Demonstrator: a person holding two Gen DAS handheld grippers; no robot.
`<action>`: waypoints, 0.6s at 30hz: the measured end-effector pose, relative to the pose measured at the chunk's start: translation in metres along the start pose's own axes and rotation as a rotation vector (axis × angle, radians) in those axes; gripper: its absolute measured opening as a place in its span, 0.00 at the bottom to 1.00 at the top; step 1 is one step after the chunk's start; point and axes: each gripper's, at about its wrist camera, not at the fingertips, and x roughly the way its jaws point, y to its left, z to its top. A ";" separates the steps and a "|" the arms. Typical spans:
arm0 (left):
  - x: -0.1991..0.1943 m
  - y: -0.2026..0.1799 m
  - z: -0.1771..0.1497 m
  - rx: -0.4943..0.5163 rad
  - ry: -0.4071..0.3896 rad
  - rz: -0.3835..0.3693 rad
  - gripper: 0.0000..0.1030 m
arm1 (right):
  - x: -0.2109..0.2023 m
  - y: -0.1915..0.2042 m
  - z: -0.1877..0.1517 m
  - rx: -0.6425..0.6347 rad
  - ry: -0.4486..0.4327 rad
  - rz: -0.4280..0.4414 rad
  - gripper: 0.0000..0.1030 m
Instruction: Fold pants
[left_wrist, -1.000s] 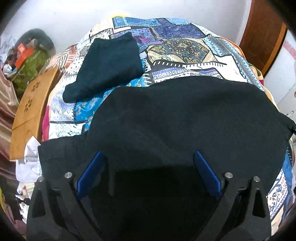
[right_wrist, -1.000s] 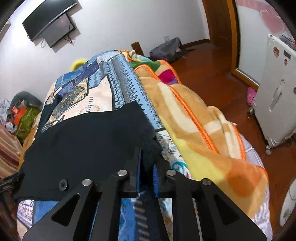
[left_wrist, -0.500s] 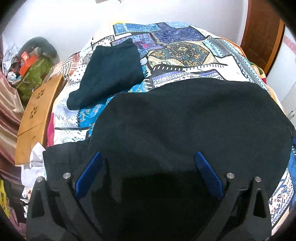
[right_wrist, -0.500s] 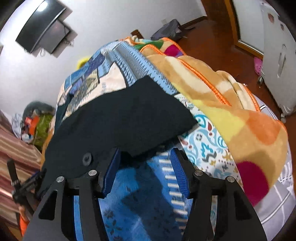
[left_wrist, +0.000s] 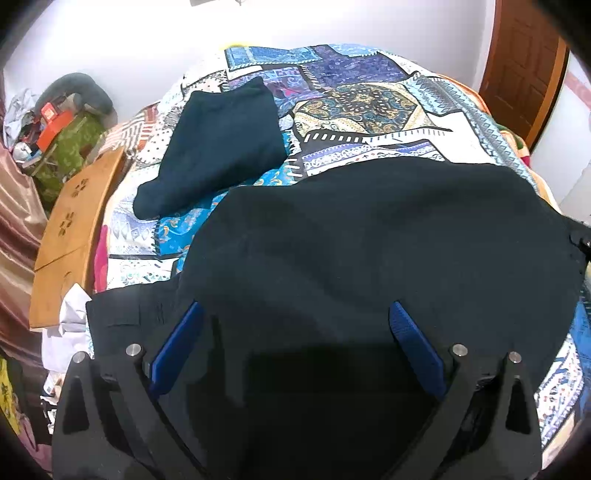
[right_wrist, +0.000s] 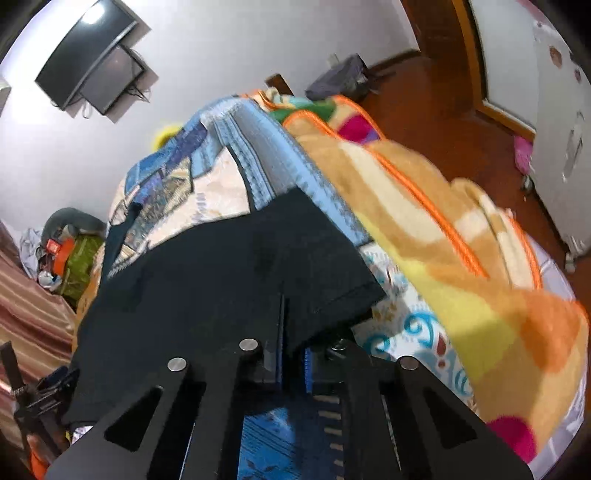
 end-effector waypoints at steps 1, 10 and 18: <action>-0.002 0.002 0.000 -0.005 -0.001 -0.013 0.99 | -0.007 0.006 0.004 -0.028 -0.021 0.000 0.05; -0.061 0.039 0.005 -0.110 -0.152 -0.036 0.99 | -0.058 0.079 0.046 -0.184 -0.185 0.124 0.05; -0.112 0.070 -0.001 -0.155 -0.276 -0.006 0.99 | -0.068 0.177 0.058 -0.323 -0.213 0.331 0.04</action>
